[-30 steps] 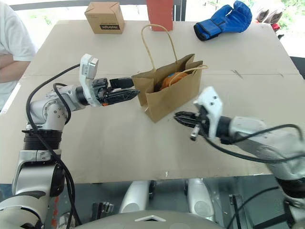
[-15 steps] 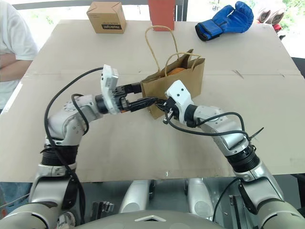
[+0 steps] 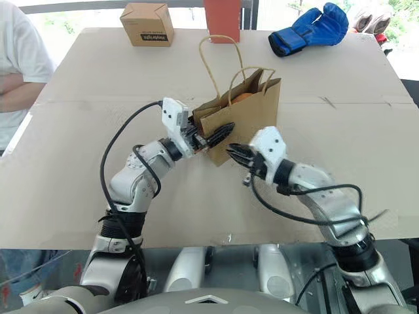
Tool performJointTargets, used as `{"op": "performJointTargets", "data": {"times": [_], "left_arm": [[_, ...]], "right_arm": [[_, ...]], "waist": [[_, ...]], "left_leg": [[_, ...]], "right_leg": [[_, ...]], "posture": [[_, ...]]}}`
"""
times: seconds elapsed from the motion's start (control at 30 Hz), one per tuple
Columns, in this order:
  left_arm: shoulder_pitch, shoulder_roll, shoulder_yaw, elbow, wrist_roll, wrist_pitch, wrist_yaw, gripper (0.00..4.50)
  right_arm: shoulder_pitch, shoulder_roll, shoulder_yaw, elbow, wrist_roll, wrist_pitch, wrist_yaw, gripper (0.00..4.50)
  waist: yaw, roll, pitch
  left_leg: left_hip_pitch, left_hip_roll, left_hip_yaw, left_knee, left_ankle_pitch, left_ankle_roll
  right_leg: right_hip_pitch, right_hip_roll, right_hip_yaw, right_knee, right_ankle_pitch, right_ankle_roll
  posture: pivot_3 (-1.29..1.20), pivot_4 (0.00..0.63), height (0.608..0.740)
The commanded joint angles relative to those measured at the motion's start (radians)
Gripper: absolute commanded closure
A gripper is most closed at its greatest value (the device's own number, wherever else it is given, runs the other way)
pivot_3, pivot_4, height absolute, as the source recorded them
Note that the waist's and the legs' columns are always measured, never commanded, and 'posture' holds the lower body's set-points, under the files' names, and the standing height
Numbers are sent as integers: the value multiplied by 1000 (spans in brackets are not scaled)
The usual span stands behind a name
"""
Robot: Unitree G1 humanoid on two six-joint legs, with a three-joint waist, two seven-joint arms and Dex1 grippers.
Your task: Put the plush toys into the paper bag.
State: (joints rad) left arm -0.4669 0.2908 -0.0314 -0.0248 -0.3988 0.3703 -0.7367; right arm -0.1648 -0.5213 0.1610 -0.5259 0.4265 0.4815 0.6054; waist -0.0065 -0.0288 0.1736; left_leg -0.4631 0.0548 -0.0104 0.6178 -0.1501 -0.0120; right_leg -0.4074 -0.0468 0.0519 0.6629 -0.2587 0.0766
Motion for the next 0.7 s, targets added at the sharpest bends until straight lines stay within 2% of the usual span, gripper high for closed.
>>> {"op": "performJointTargets", "data": {"times": [0.03,0.1,0.13,0.17,0.23,0.33,0.47,0.63,0.7], "left_arm": [[-82,81,9,104,-14,-99,-197,631],[-146,98,9,201,-3,-128,-243,1343],[-174,92,8,241,3,-139,-251,1549],[-205,81,11,286,8,-151,-252,2112],[-235,58,12,328,8,-163,-252,2967],[-254,24,2,353,14,-181,-260,4391],[-284,-2,-13,399,34,-223,-295,4464],[-426,114,-25,665,23,-394,-744,4464],[-482,132,-30,799,58,-503,-838,4464]], "right_arm": [[105,-47,-147,-112,39,-13,8,2510],[186,-86,-232,-162,49,-13,11,1746],[228,-107,-265,-179,35,-21,19,1511],[264,-117,-301,-200,34,-20,15,962],[311,-125,-354,-232,53,-16,9,113],[352,-121,-402,-280,58,-2,-23,0],[414,-111,-435,-329,47,-5,-51,0],[471,-123,-466,-401,71,2,-44,0],[493,-130,-505,-410,86,7,-36,0]], "waist": [[-1,0,0],[-5,1,0],[-3,1,0],[0,0,0],[3,0,-1],[-5,0,-1],[-6,0,-1],[-10,0,-1],[-7,0,-1]], "left_leg": [[0,0,0,0,0,0],[1,0,0,0,0,0],[1,0,1,0,0,0],[1,0,0,1,0,0],[1,0,0,2,0,0],[1,0,0,2,0,0],[2,0,-1,1,0,0],[3,0,-1,1,0,0],[3,0,0,1,0,0]], "right_leg": [[0,0,0,0,0,0],[0,0,0,0,0,0],[0,0,1,0,0,0],[1,0,0,0,0,0],[3,0,0,-1,0,0],[3,0,1,-1,0,0],[3,0,0,0,0,0],[3,1,0,0,0,0],[4,0,0,0,-1,0]], "posture": [[0,150,740],[0,150,740],[0,150,740],[0,150,740],[0,150,740],[0,150,740],[0,150,740],[0,150,740],[0,150,740]]}}
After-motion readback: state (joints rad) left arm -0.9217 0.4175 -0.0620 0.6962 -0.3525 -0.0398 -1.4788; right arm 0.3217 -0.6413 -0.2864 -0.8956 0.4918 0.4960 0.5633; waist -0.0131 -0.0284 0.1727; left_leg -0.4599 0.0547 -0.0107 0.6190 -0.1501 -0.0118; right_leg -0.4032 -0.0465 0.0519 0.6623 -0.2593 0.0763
